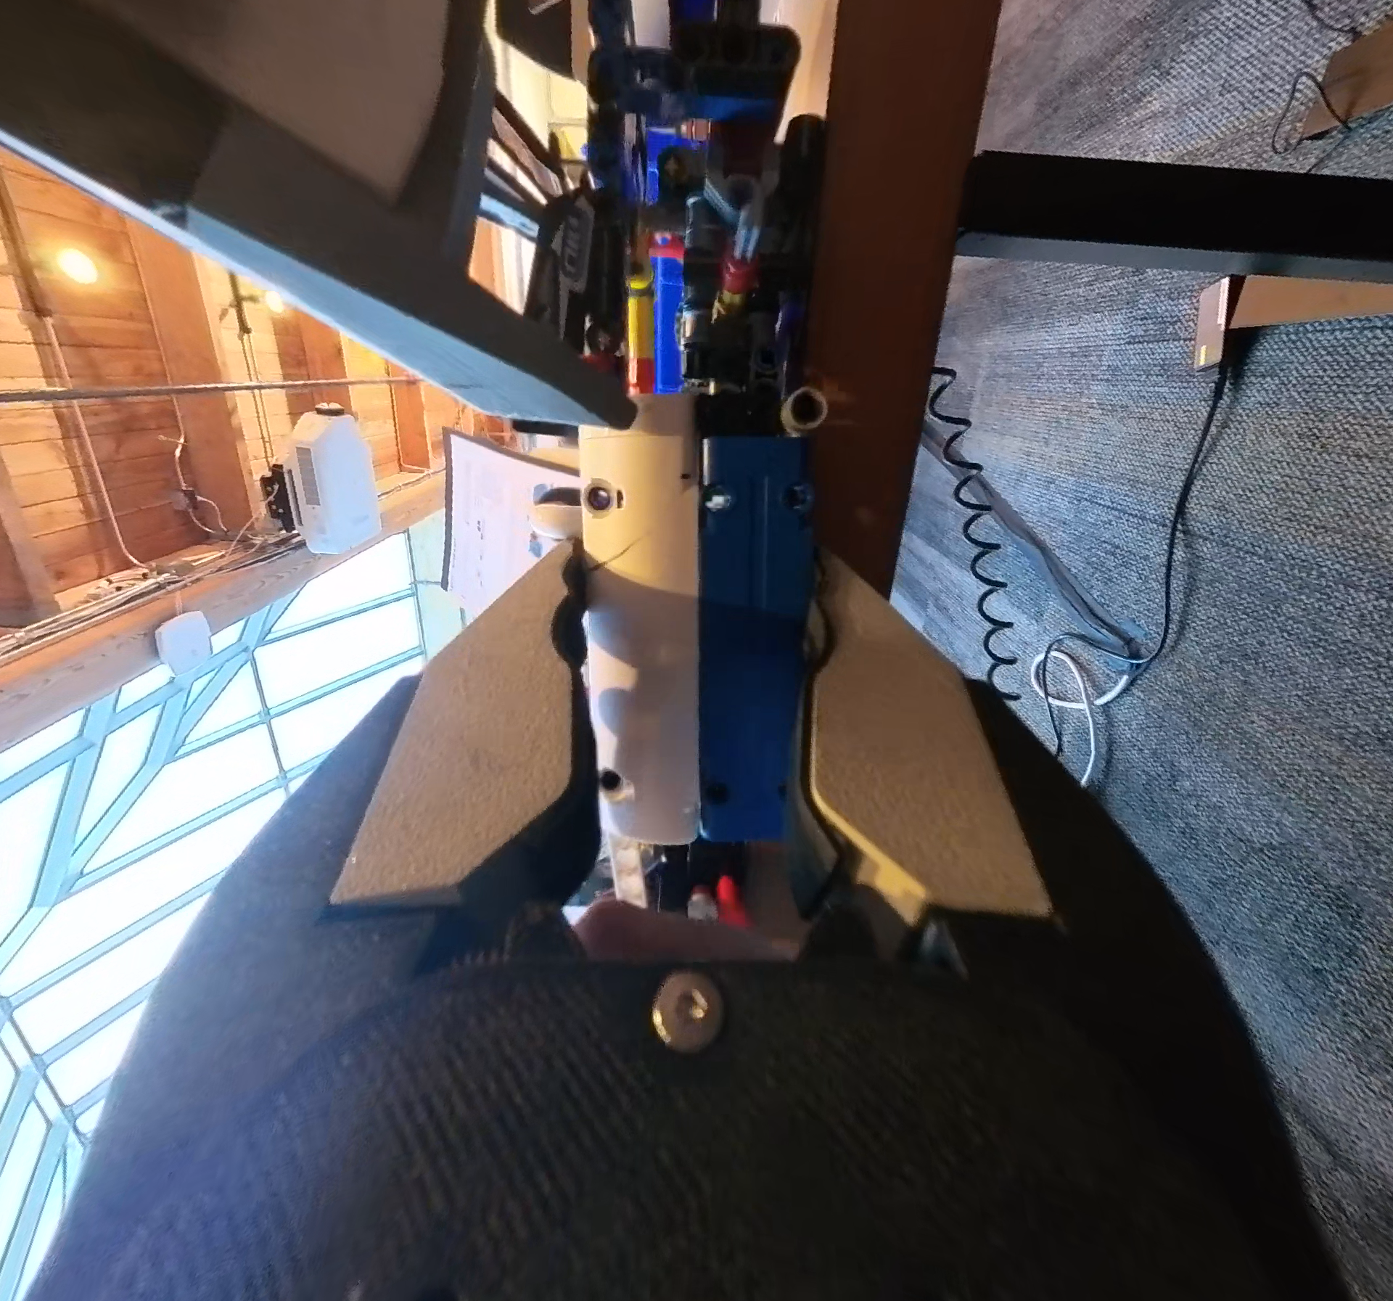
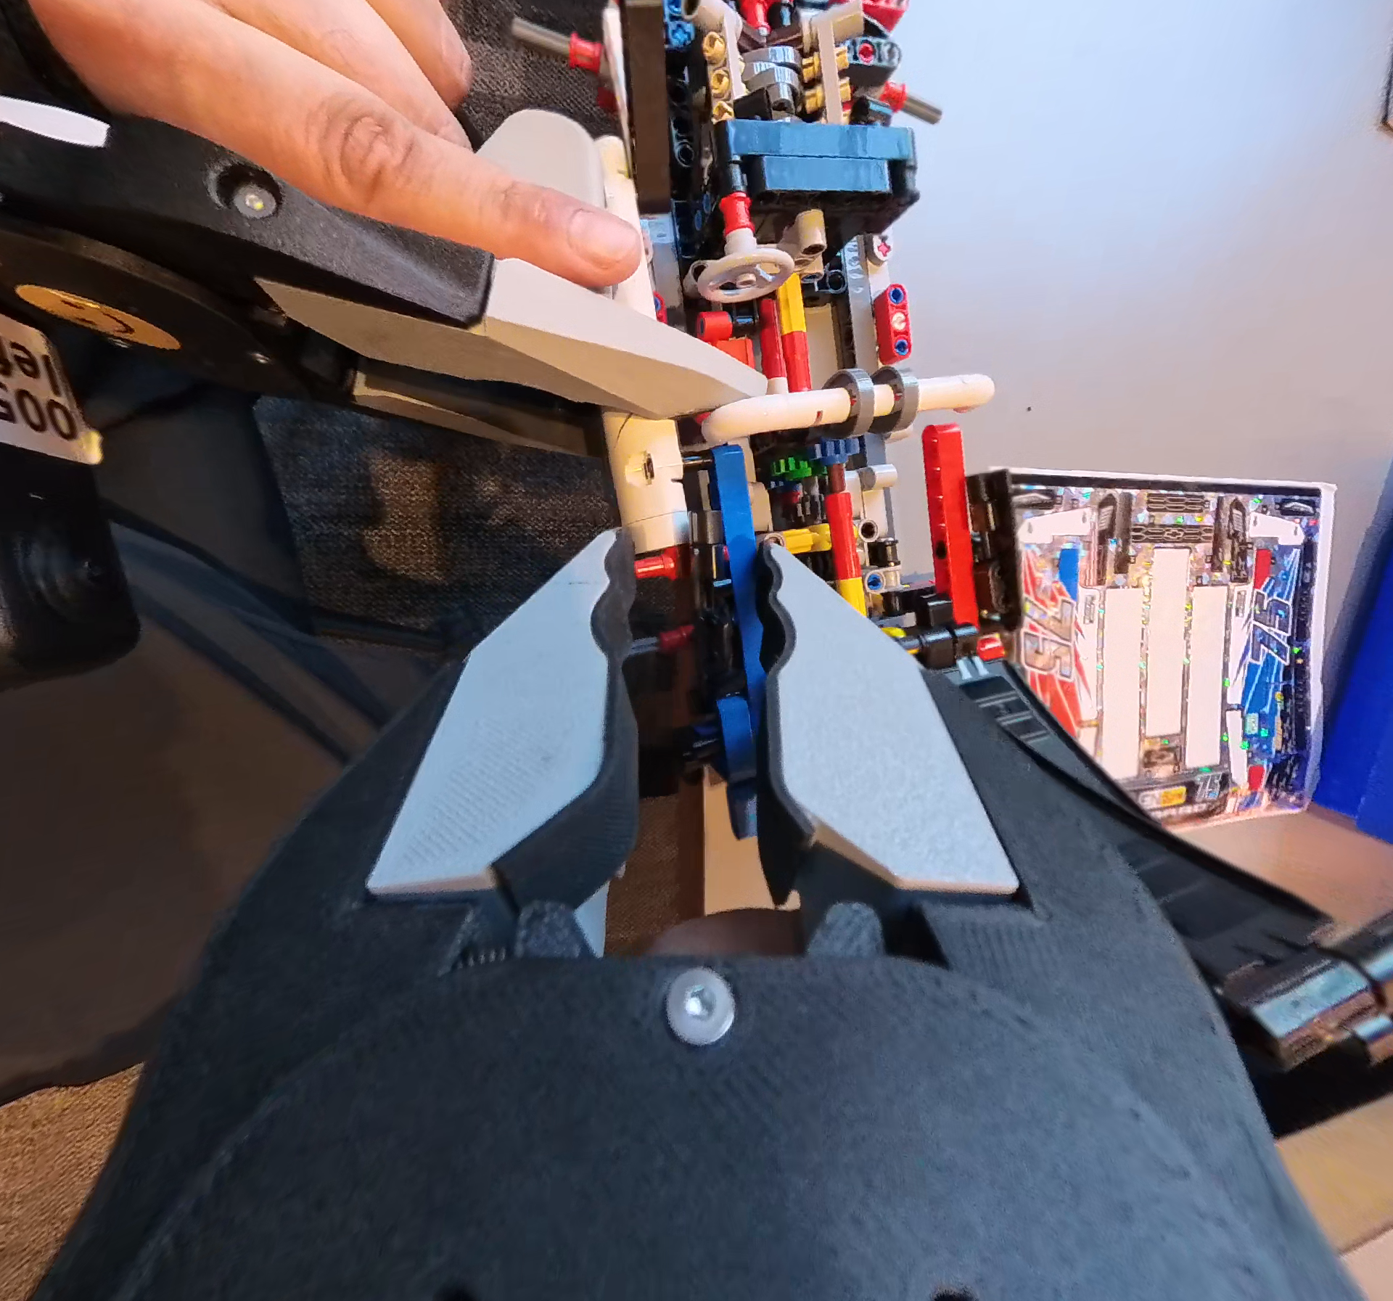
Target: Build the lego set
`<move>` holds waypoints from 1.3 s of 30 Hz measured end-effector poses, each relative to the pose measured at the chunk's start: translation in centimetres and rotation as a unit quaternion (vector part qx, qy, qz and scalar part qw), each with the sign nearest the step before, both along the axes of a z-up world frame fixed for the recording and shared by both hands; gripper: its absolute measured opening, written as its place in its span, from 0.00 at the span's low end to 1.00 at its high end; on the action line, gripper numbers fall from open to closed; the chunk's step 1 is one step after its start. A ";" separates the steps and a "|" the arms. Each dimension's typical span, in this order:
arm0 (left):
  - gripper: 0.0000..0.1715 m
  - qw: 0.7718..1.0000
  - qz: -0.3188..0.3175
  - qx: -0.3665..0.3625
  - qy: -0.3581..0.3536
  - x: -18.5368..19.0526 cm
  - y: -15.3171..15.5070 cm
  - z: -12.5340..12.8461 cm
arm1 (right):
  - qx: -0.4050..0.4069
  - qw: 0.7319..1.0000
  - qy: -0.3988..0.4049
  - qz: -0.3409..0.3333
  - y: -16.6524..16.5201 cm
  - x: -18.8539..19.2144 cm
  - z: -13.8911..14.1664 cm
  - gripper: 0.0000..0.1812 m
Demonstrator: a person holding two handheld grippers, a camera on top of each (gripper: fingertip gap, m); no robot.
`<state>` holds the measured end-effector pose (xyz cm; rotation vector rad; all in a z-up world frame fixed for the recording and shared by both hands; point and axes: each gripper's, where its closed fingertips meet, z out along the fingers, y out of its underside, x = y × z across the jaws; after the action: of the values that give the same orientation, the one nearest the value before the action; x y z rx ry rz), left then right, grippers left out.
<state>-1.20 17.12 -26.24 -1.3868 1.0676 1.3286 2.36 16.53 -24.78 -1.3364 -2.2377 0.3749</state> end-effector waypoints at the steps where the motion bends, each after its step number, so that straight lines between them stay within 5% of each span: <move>1: 0.32 1.000 0.000 0.001 -0.001 0.0 -0.1 0.0 | 0.000 1.000 -0.002 -0.004 -0.1 0.0 0.0 0.17; 34: 0.32 0.999 -0.017 0.031 -0.005 0.6 -0.7 0.0 | -0.015 1.000 0.015 -0.018 -1.1 0.5 0.2 0.15; 39: 0.32 0.999 -0.022 0.034 -0.005 1.0 -0.9 -0.1 | -0.032 0.999 0.032 -0.030 -0.6 0.2 0.6 0.04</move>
<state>-0.21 16.17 -26.37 -1.3118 1.0318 1.3114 2.58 15.94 -24.15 -1.4029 -2.1447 0.4648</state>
